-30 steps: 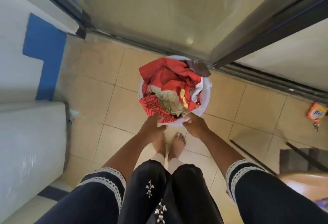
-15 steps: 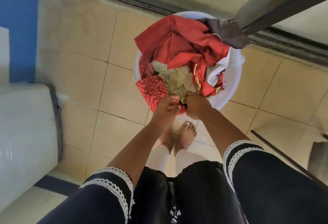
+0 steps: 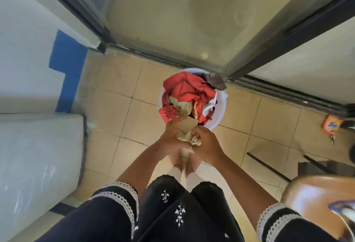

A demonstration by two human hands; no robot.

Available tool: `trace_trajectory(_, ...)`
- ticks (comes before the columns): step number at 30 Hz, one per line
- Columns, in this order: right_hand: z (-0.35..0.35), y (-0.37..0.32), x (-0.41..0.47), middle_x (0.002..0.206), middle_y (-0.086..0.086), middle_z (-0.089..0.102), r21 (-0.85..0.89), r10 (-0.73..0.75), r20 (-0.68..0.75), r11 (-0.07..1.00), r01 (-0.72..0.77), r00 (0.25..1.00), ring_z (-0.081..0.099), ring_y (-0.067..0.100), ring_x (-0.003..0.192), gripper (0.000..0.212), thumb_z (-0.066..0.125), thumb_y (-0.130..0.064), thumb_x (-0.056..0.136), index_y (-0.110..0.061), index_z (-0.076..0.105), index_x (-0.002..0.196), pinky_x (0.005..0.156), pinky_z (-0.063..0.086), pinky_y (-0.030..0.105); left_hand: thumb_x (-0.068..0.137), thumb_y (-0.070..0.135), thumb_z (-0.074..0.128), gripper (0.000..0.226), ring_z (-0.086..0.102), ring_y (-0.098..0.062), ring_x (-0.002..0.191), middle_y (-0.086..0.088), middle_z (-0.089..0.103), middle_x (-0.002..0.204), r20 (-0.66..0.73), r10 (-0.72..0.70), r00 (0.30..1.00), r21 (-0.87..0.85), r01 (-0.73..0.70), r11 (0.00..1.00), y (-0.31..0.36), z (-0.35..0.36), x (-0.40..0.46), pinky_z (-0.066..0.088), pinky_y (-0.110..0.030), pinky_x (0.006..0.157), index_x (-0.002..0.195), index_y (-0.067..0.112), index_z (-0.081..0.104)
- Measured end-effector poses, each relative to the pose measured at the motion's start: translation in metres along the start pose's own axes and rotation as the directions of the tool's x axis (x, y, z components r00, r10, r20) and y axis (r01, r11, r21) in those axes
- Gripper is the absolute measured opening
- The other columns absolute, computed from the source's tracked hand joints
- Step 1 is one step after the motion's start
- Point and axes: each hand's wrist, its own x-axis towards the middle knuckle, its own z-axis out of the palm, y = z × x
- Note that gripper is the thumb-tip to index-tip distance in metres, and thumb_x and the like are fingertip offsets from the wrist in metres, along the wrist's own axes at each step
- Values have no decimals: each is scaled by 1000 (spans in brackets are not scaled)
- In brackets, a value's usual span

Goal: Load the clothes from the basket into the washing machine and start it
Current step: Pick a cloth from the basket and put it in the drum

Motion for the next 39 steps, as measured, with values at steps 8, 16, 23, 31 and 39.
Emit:
trace_trajectory(8,-56,-109,-72,74,6,55,369,-52,-155,923,107,986,48,12,67,22,57,21,74,-1,58,76,63,43,20,71,19,86,78,42,-22,125,-5,37,137,-102,259,961,184,-237,954,43,-23,-113,39,-31,103,138,23,46)
trace_trajectory(16,-83,-190,-109,59,-2,41,700,-15,-275,683,211,961,39,13,54,36,55,17,75,-16,46,65,50,38,25,69,30,90,87,40,14,109,11,43,128,-238,431,870,156,-404,902,63,-37,-168,37,-5,77,138,27,36)
trace_trajectory(23,-101,-203,-120,69,6,52,547,-98,-427,763,343,899,48,19,64,37,63,21,75,-13,48,75,58,43,32,93,0,47,55,64,-22,89,-7,69,101,-492,423,761,231,-354,906,80,-47,-188,49,-31,76,140,26,33)
trace_trajectory(31,-129,-189,-117,87,-8,61,-336,-410,-441,900,277,798,54,4,65,29,67,1,79,-22,61,96,56,43,20,103,13,43,21,56,-12,93,12,61,98,-632,387,672,141,-391,909,77,-69,-198,45,-24,75,113,18,60)
trace_trajectory(39,-126,-173,-111,134,2,36,-259,-157,-248,962,91,956,47,24,117,74,79,-17,76,-30,41,137,93,48,39,106,25,40,23,55,-22,101,-7,61,110,-603,292,742,-164,-474,865,102,-53,-223,49,-43,95,110,16,60)
